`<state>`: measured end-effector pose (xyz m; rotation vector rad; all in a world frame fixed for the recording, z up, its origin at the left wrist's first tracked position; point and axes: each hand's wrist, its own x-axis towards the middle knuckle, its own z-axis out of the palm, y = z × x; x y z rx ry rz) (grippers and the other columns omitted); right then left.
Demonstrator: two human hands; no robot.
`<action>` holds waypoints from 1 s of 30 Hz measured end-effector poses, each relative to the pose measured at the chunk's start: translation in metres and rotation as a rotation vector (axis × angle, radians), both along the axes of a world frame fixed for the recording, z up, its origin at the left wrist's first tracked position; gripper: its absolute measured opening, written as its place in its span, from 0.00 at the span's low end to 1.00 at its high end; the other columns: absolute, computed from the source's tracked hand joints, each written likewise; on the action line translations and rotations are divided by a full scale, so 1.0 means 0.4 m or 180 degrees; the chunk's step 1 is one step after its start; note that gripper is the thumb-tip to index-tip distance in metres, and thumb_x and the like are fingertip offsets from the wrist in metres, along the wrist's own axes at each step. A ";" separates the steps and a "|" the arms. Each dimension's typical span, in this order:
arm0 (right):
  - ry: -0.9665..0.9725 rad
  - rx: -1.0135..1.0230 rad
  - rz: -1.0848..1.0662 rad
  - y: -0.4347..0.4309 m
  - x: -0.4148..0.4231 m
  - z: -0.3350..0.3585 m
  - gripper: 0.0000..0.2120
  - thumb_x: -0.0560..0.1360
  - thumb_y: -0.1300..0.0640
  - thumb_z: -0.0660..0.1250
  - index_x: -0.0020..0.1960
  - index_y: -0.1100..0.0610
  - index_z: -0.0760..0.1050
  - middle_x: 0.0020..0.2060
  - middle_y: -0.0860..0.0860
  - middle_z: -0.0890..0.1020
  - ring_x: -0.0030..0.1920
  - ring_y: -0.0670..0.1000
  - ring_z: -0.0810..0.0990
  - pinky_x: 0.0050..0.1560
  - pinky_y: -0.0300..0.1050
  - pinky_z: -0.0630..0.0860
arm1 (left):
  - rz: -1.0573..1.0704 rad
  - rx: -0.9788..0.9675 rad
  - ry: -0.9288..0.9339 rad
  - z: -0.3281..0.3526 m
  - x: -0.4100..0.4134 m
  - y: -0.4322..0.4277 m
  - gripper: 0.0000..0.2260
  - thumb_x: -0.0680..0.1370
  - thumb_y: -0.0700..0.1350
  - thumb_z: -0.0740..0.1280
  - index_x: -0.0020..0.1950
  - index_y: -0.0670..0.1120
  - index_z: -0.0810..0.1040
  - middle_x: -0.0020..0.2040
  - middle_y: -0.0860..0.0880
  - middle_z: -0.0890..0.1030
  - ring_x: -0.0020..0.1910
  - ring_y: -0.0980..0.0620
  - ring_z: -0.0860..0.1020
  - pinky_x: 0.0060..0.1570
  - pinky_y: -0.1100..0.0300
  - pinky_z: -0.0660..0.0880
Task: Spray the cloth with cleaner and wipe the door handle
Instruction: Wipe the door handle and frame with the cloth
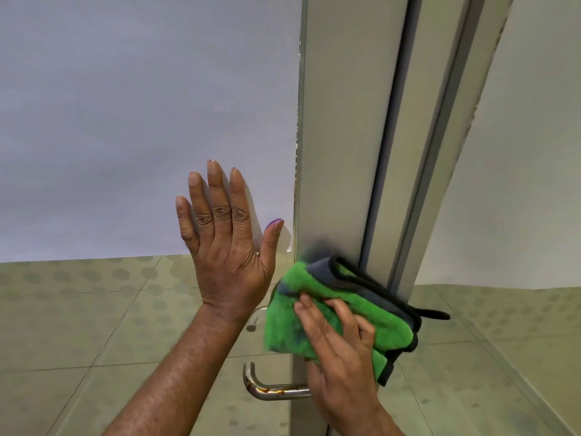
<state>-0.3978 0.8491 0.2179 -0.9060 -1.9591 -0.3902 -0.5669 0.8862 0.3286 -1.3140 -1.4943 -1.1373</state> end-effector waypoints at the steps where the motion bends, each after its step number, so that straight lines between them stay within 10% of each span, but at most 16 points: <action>1: -0.0112 -0.0063 0.0025 -0.004 0.006 -0.014 0.33 0.66 0.58 0.63 0.72 0.52 0.72 0.71 0.44 0.76 0.67 0.53 0.72 0.57 0.52 0.66 | 0.0002 0.0006 -0.0001 0.000 0.000 0.000 0.34 0.85 0.60 0.52 0.82 0.37 0.52 0.82 0.34 0.60 0.81 0.32 0.55 0.81 0.39 0.48; 24: -0.0388 -0.0842 0.0308 -0.029 0.041 -0.090 0.30 0.58 0.48 0.65 0.62 0.45 0.74 0.55 0.36 0.85 0.57 0.45 0.74 0.51 0.45 0.63 | 0.0019 0.0022 -0.0007 -0.001 -0.001 0.004 0.34 0.85 0.60 0.51 0.83 0.38 0.51 0.82 0.35 0.59 0.81 0.33 0.54 0.81 0.44 0.42; 30: -0.0087 -0.1079 0.0034 -0.039 0.029 -0.059 0.23 0.60 0.48 0.66 0.55 0.46 0.79 0.38 0.38 0.84 0.52 0.46 0.77 0.52 0.47 0.63 | 0.0015 0.0000 -0.0020 0.000 0.000 0.003 0.33 0.86 0.60 0.51 0.83 0.39 0.52 0.82 0.34 0.59 0.81 0.33 0.53 0.81 0.44 0.42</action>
